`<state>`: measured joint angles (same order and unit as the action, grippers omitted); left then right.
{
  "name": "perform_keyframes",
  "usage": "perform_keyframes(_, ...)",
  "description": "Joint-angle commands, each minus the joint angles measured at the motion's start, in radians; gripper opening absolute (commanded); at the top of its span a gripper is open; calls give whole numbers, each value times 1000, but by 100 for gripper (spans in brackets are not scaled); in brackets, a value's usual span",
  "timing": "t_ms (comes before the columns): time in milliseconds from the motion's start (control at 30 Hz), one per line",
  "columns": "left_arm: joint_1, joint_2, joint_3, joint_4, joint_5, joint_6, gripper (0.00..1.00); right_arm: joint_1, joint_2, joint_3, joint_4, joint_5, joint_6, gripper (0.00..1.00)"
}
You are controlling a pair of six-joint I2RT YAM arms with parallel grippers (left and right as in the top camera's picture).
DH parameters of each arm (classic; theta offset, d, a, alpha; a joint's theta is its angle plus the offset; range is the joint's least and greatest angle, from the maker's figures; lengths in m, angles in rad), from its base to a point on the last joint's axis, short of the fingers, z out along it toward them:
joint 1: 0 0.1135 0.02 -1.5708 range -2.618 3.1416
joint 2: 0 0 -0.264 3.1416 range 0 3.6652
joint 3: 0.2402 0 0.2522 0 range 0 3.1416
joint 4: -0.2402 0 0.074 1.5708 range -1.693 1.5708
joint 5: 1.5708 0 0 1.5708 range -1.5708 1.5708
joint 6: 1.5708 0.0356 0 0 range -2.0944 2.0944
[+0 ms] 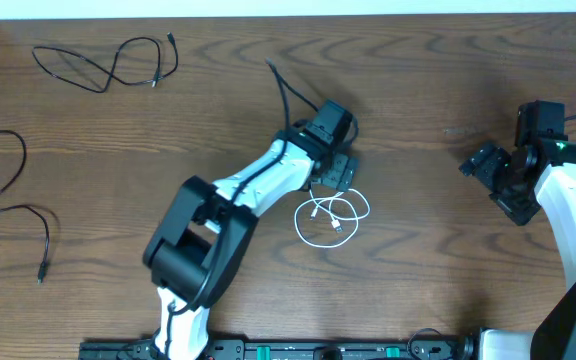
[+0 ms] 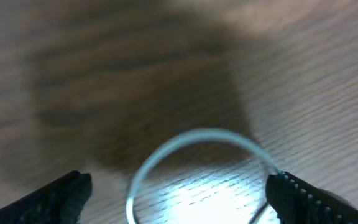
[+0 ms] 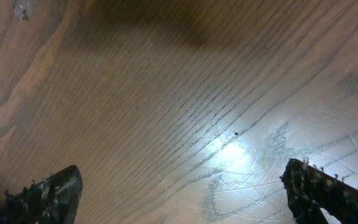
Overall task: Untangle cables
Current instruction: 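Move the left gripper to the white cable at center and grasp it, then lift the white cable and carry it up-left with the left gripper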
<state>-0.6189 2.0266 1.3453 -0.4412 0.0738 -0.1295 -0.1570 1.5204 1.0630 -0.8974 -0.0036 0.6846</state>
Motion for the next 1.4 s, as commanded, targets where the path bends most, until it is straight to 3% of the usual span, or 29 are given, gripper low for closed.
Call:
perform_keyframes(0, 0, 7, -9, -3, -23, 6, 91, -6, 3, 1, -1, 12, 2, 99)
perform_keyframes(100, 1, 7, -9, 0, -36, 6, 89, -6, 3, 1, 0, 13, 2, 99)
perform_keyframes(333, 2, 8, -10, -3, -98, 6, 75, -6, 3, 1, -1, 13, 2, 99)
perform_keyframes(533, 1, 27, -10, -4, -97, 6, 73, -6, 3, 1, -1, 13, 2, 99)
perform_keyframes(633, 1, 43, -11, -4, -97, 5, 66, -6, 3, 1, 0, 12, 2, 99)
perform_keyframes(733, 2, 46, -11, -3, -97, 5, 38, -6, 3, 1, 0, 12, 2, 99)
perform_keyframes(867, 1, 43, -11, 2, -97, 5, 8, -6, 3, 1, -1, 13, 2, 99)
perform_keyframes(1133, 6, -76, -10, -11, -97, -85, 7, -6, 3, 1, -1, 13, 2, 99)
perform_keyframes(1367, 60, -346, -10, -30, -97, -234, 7, -6, 3, 1, 0, 13, 2, 99)
